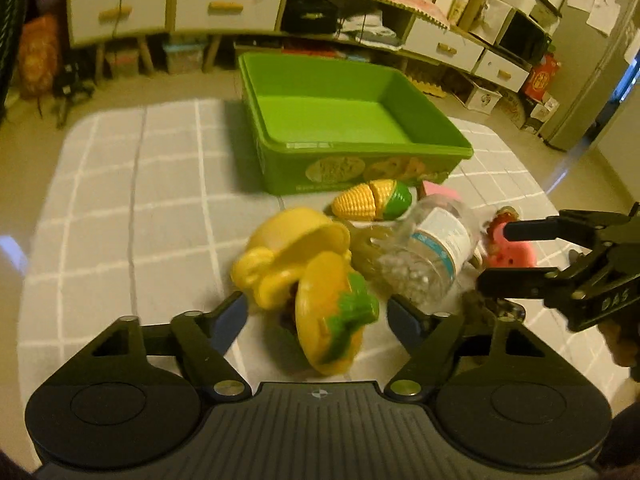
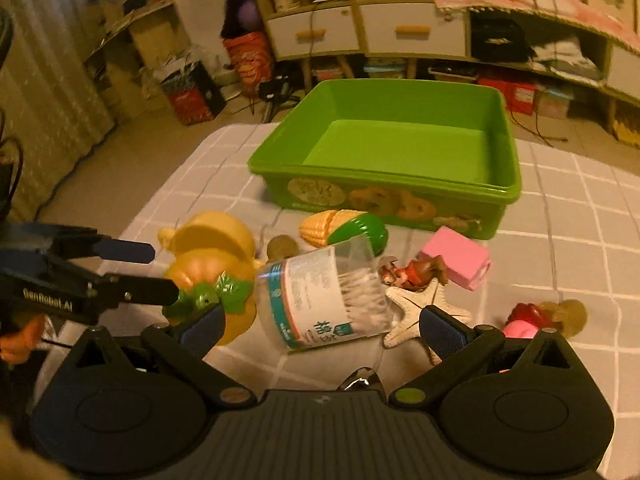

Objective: Organize rigid objects
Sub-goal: 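Grasp the orange pumpkin with the left tool while the right tool grasps the cotton-swab jar, then carry the pumpkin and jar into the green bin and open both tools, then withdraw both tools from the green bin back over the toys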

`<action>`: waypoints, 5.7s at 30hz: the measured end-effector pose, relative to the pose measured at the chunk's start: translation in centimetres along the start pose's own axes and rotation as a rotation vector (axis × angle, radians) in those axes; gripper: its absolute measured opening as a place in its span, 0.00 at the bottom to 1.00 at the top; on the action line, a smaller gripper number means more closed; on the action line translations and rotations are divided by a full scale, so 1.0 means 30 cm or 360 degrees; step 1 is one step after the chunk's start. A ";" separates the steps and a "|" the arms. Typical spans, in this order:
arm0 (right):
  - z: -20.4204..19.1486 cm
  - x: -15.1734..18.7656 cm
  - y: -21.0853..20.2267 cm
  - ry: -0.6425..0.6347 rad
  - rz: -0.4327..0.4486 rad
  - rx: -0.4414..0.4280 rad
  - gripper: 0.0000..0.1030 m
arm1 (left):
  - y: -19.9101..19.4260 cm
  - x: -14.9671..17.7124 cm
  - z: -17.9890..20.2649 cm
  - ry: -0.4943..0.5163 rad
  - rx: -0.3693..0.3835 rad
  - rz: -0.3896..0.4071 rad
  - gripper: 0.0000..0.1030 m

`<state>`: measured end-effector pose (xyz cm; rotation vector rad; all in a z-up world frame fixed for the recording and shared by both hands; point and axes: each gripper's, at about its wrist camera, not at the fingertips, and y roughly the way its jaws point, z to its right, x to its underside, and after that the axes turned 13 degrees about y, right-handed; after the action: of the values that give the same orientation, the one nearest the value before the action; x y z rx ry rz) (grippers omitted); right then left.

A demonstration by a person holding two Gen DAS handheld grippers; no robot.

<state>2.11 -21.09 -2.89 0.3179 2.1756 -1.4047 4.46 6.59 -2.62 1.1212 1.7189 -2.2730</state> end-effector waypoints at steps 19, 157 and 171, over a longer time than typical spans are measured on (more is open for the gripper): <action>-0.044 0.022 0.102 -0.0119 -0.0001 0.0109 0.74 | 0.060 0.034 -0.030 -0.0243 0.0175 -0.0098 0.32; 0.144 -0.129 -0.198 0.0449 0.0525 0.0233 0.75 | -0.032 -0.152 0.111 -0.0202 -0.0486 0.0275 0.98; 0.296 -0.043 -0.141 0.0722 0.0301 0.0404 0.75 | 0.067 -0.069 0.093 -0.0088 -0.0527 0.0209 0.98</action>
<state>3.90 -30.80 -1.77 0.9939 2.2282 -1.6184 5.52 2.73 -2.74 1.0539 1.8506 -1.8389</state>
